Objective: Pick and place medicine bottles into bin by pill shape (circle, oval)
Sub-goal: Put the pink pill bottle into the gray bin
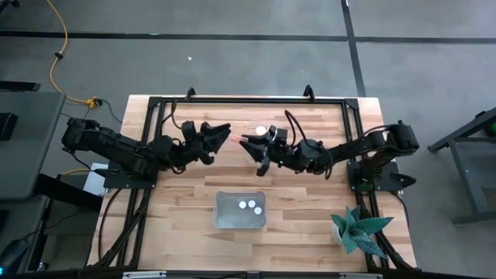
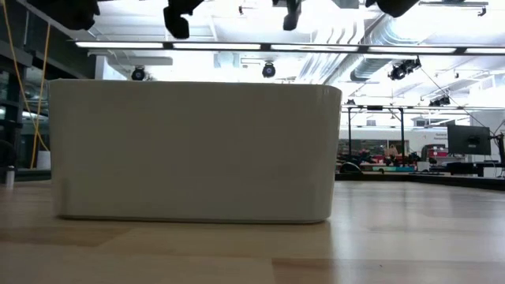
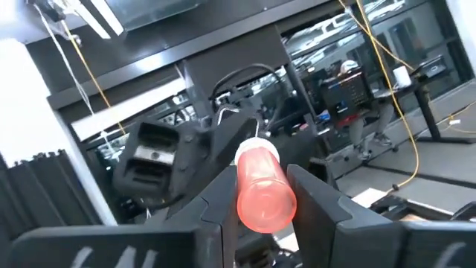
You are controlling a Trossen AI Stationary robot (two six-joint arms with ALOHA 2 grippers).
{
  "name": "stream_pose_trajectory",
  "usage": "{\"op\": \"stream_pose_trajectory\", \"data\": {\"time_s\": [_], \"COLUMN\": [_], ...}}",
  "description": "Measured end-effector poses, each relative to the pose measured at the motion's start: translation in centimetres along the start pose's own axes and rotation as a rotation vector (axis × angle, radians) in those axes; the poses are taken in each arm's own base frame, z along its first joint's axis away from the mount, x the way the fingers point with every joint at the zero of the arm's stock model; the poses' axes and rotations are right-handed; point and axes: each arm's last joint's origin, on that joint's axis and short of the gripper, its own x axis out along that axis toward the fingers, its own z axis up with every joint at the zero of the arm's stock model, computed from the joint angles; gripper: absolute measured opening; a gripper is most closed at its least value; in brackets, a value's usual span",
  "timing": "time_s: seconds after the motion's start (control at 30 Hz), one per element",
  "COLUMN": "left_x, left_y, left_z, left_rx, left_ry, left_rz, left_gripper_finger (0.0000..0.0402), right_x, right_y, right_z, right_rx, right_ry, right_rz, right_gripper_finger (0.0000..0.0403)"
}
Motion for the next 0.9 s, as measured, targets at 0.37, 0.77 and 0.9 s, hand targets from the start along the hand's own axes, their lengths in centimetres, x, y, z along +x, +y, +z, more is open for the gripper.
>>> {"op": "stream_pose_trajectory", "data": {"time_s": [0.37,0.77,0.9], "left_x": [0.2,2.2,2.7], "left_y": [-0.6,-1.5,-1.9], "left_z": [0.8,0.0,0.0], "left_rx": [-0.065,-0.048,-0.012], "left_ry": [-0.075,-0.074,-0.07], "left_rz": [-0.042,-0.069,-0.094], "left_gripper_finger": [0.0189,0.0189,0.0189], "right_x": [0.6,1.6,2.1], "right_y": [-0.7,-0.2,0.3], "right_z": [0.5,1.1,2.0], "right_rx": [0.102,0.086,0.051], "right_ry": [0.008,0.065,0.03], "right_rz": [0.049,0.042,0.053], "right_gripper_finger": [0.0083,0.0083,0.0083]}}
